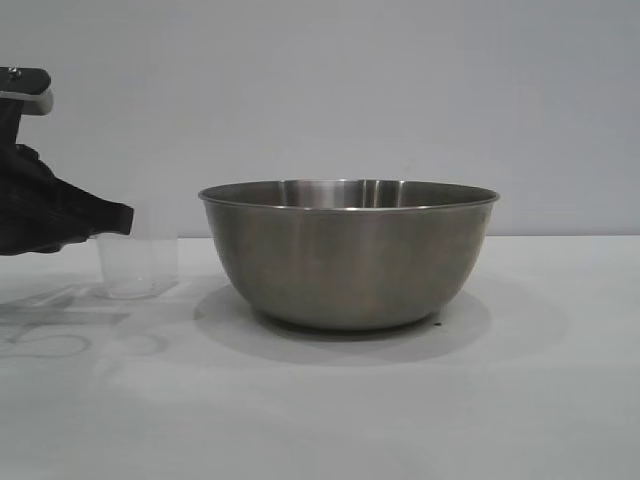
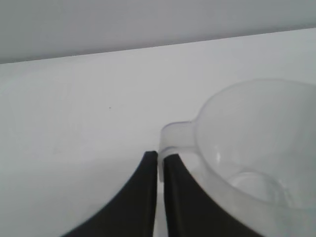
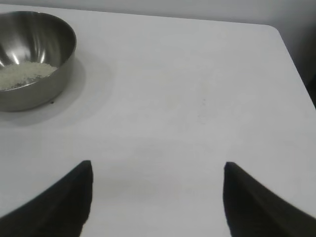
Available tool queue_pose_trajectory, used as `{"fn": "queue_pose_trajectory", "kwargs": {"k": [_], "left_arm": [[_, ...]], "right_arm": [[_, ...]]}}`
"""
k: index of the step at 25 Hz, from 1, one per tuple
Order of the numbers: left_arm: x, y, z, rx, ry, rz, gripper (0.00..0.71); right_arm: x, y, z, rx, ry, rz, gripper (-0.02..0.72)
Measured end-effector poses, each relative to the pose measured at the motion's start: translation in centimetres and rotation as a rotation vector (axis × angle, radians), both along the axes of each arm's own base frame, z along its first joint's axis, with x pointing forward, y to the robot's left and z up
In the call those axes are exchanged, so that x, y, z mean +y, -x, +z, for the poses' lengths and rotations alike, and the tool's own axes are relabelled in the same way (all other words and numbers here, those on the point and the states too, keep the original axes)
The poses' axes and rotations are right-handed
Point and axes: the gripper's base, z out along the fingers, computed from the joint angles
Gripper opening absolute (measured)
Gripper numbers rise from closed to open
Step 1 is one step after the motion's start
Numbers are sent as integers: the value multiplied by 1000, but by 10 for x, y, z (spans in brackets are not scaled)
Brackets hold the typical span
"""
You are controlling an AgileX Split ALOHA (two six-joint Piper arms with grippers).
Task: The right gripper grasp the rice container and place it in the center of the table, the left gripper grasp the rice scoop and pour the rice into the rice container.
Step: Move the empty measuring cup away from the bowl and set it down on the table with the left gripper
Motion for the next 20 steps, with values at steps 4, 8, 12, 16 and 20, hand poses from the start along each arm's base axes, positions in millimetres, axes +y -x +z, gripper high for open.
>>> {"fn": "queue_pose_trajectory", "kwargs": {"k": [4, 8, 12, 16, 20], "left_arm": [[1, 4, -3, 17, -6, 0, 200], [5, 16, -8, 57, -20, -6, 272], [10, 34, 0, 78, -29, -19, 298], [14, 54, 18, 63, -29, -61, 298], [16, 70, 42, 8, -18, -95, 298]], "right_arm": [[0, 0, 0, 0, 0, 0, 472], [0, 0, 0, 0, 0, 0, 472], [0, 0, 0, 0, 0, 0, 472], [0, 0, 0, 0, 0, 0, 472], [0, 0, 0, 0, 0, 0, 472]]}}
